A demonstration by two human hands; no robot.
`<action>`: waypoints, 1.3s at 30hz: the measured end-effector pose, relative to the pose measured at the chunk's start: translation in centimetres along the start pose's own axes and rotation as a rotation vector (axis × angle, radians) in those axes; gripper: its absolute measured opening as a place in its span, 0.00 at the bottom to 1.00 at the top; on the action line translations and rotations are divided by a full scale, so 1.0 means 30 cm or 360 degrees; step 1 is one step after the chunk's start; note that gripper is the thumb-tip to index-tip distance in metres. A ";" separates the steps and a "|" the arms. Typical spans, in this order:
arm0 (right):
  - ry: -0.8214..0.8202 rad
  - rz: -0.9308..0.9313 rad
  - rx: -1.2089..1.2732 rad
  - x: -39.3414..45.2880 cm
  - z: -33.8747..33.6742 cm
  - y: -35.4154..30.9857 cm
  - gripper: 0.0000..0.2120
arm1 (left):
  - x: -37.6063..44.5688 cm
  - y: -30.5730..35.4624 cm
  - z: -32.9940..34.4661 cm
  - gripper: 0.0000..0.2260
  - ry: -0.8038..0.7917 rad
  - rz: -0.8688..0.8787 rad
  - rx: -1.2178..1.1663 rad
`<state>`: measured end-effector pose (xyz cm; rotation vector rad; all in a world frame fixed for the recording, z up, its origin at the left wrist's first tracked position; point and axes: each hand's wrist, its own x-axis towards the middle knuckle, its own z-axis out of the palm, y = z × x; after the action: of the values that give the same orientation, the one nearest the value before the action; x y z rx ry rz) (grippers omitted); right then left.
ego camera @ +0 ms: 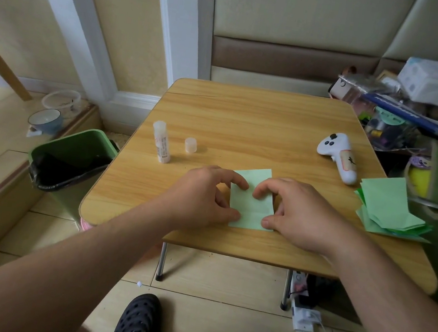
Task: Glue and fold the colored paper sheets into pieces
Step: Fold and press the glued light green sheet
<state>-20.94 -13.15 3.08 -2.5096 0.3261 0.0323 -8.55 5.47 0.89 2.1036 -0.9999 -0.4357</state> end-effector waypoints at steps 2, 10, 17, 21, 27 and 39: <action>-0.0001 0.0009 0.0006 -0.001 -0.001 -0.002 0.21 | 0.000 0.000 0.001 0.22 -0.0003 0.0000 0.0009; -0.0024 -0.0013 -0.0014 -0.002 -0.001 -0.002 0.20 | -0.004 0.007 0.013 0.21 0.0047 0.0033 0.0145; -0.0041 -0.0015 -0.0038 -0.002 0.003 -0.003 0.19 | 0.001 -0.007 0.033 0.24 0.0102 0.0122 0.0235; -0.0032 -0.0003 -0.0040 -0.006 0.002 -0.007 0.19 | 0.004 -0.008 0.031 0.24 0.0090 0.0132 0.0259; -0.0047 -0.0029 -0.0122 -0.004 0.002 -0.005 0.18 | 0.006 -0.015 0.032 0.24 0.0091 0.0169 0.0253; 0.0034 -0.0088 -0.0094 0.020 0.039 -0.008 0.11 | 0.007 -0.013 0.031 0.22 0.0104 0.0184 0.0264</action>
<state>-20.24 -12.43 2.20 -2.5780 0.2681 -0.0072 -8.75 5.02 0.00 2.1770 -1.1465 -0.2317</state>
